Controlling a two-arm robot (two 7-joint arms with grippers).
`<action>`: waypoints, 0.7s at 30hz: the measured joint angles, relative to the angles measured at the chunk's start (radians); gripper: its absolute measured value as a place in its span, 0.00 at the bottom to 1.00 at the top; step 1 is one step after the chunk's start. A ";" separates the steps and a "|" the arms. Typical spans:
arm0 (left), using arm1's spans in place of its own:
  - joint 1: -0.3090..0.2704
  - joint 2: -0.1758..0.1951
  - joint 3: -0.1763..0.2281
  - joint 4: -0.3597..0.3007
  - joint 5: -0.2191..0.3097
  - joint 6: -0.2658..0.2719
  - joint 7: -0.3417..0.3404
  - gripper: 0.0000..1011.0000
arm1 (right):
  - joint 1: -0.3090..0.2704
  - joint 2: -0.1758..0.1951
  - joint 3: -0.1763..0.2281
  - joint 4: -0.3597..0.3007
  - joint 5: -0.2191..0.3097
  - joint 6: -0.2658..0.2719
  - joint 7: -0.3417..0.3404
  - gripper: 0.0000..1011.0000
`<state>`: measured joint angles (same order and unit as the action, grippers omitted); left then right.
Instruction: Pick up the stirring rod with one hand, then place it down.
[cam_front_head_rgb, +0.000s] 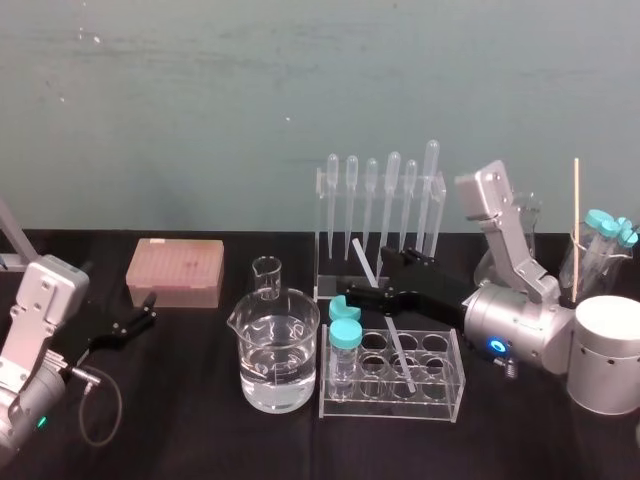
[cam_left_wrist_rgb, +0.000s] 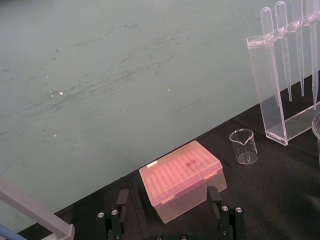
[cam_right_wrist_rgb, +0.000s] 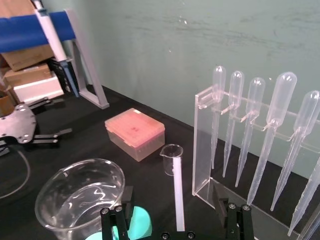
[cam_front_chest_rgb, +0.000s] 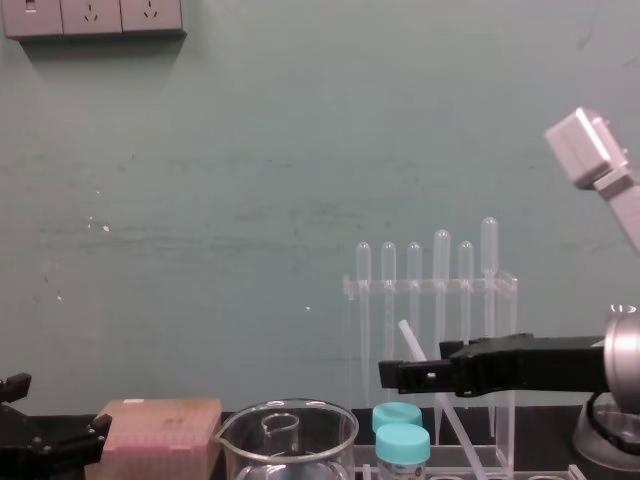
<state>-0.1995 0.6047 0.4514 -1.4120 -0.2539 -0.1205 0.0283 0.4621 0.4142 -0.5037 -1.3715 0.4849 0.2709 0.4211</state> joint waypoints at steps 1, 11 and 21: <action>0.000 0.000 0.000 0.000 0.000 0.000 0.000 0.99 | 0.004 -0.005 -0.001 0.007 -0.002 0.001 -0.001 0.99; 0.000 0.000 0.000 0.000 0.000 0.000 0.000 0.99 | 0.024 -0.038 -0.005 0.051 -0.030 -0.005 -0.010 0.99; 0.000 0.000 0.000 0.000 0.000 0.000 0.000 0.99 | 0.024 -0.035 -0.005 0.049 -0.028 -0.005 -0.010 0.94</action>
<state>-0.1995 0.6047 0.4514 -1.4120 -0.2540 -0.1205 0.0283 0.4858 0.3788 -0.5084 -1.3228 0.4568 0.2659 0.4109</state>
